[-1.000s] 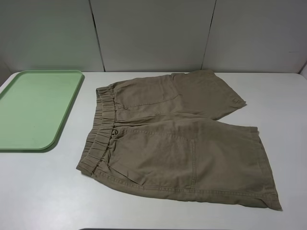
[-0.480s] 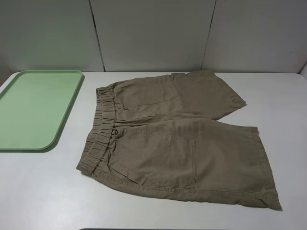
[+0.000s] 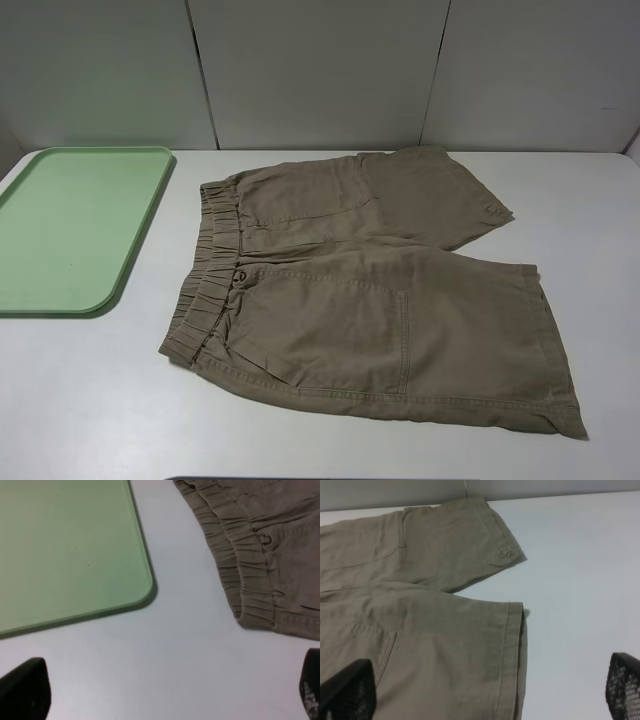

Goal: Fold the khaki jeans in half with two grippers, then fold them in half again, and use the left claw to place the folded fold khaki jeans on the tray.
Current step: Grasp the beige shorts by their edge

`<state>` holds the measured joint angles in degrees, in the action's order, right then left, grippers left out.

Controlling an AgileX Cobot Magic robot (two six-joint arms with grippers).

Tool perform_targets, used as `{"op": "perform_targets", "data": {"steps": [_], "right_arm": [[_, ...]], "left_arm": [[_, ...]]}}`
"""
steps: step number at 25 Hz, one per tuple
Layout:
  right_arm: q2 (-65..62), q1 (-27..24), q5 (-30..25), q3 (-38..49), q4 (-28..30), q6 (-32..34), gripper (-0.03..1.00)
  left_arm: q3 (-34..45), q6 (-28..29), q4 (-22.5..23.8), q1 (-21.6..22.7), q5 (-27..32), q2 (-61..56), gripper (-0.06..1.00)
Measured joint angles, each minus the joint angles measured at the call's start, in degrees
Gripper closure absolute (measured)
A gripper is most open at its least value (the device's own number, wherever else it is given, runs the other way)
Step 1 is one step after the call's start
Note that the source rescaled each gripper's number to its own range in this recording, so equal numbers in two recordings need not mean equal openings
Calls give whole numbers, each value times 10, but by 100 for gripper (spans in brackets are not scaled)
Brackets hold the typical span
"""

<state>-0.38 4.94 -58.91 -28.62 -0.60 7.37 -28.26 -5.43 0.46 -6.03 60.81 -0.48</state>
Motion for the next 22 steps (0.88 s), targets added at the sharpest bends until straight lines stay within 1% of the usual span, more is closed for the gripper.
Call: {"op": "perform_targets", "data": {"steps": [5, 8, 13, 17, 18, 20, 22], "right_arm": [[0, 0, 0, 0, -2, -3, -3], [2, 0, 0, -4, -2, -16, -3], [80, 0, -2, -53, -2, -51, -3], [186, 0, -3, -91, -20, -115, -3], [215, 1, -3, -96, -30, -134, -3], [264, 20, 1, -104, -45, -158, -3], [313, 54, 5, -109, -52, -172, -3]], "left_arm": [[0, 0, 0, 0, 0, 0, -6], [-7, 0, 0, 0, 0, 14, -6], [-71, -4, 0, 0, 0, 124, -5], [-142, -30, -11, -1, -2, 246, -5], [-159, -37, -17, -8, -2, 276, -5], [-187, -48, -24, -41, -9, 327, -5], [-210, -63, -25, -91, -12, 376, -5]]}}
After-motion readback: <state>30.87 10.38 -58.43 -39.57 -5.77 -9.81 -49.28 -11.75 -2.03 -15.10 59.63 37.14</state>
